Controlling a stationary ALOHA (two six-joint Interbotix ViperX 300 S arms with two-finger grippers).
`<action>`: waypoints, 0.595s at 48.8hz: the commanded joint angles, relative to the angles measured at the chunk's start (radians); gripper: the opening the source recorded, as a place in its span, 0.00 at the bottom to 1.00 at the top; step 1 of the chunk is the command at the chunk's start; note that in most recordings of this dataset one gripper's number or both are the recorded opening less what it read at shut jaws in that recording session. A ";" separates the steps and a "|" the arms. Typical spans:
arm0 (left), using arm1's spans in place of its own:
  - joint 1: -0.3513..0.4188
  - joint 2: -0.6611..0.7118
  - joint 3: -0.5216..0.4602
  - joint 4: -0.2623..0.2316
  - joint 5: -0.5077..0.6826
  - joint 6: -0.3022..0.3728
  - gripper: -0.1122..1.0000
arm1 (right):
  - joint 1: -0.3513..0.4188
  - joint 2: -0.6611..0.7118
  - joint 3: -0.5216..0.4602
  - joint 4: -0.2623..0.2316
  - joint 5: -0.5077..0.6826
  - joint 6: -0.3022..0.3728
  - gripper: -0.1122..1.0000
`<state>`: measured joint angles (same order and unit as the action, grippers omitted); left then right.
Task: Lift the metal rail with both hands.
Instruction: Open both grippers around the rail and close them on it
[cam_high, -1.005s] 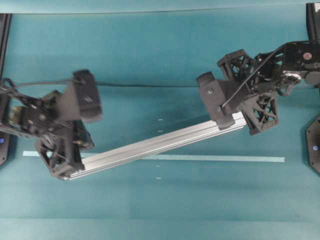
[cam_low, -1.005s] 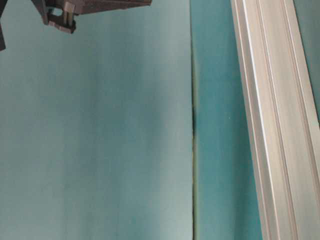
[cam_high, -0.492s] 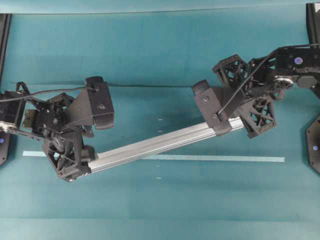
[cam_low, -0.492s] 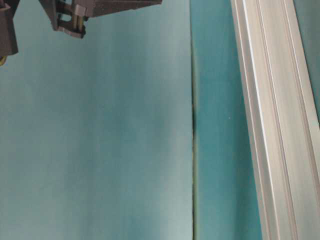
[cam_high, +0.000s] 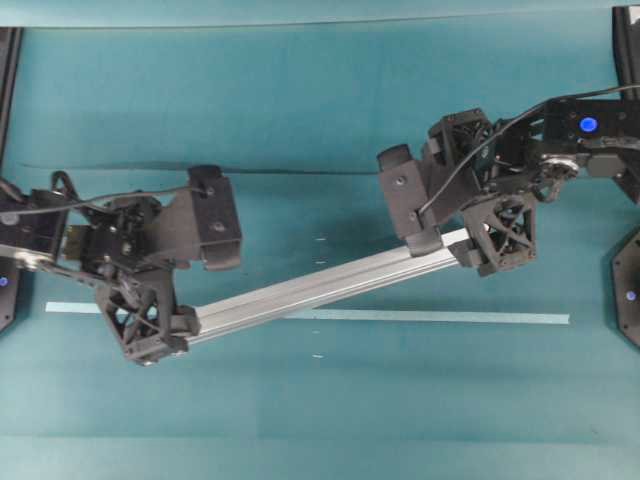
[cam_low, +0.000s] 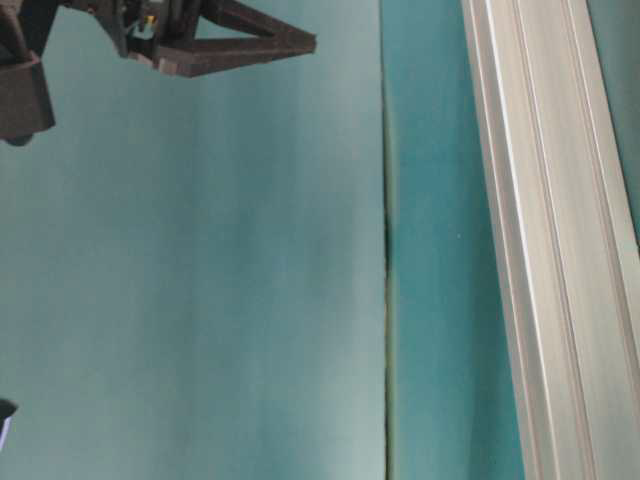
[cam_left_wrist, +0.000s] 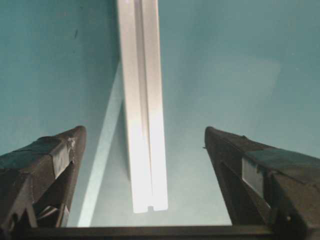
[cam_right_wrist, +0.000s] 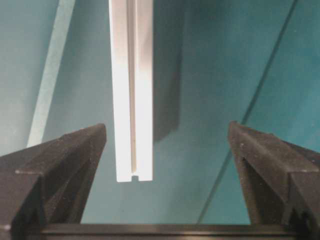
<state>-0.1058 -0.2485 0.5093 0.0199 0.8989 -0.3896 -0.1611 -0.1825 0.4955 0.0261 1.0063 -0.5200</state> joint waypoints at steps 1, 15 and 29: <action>-0.005 0.005 -0.026 0.002 -0.011 0.002 0.96 | 0.011 0.011 0.005 -0.002 -0.008 0.002 0.99; -0.012 0.063 0.003 0.003 -0.058 -0.017 0.96 | 0.021 0.037 0.043 -0.002 -0.072 -0.002 0.99; -0.012 0.127 0.043 0.003 -0.152 -0.031 0.96 | 0.029 0.071 0.095 -0.003 -0.150 -0.003 0.99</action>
<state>-0.1150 -0.1258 0.5492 0.0199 0.7701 -0.4126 -0.1396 -0.1258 0.5860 0.0245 0.8759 -0.5216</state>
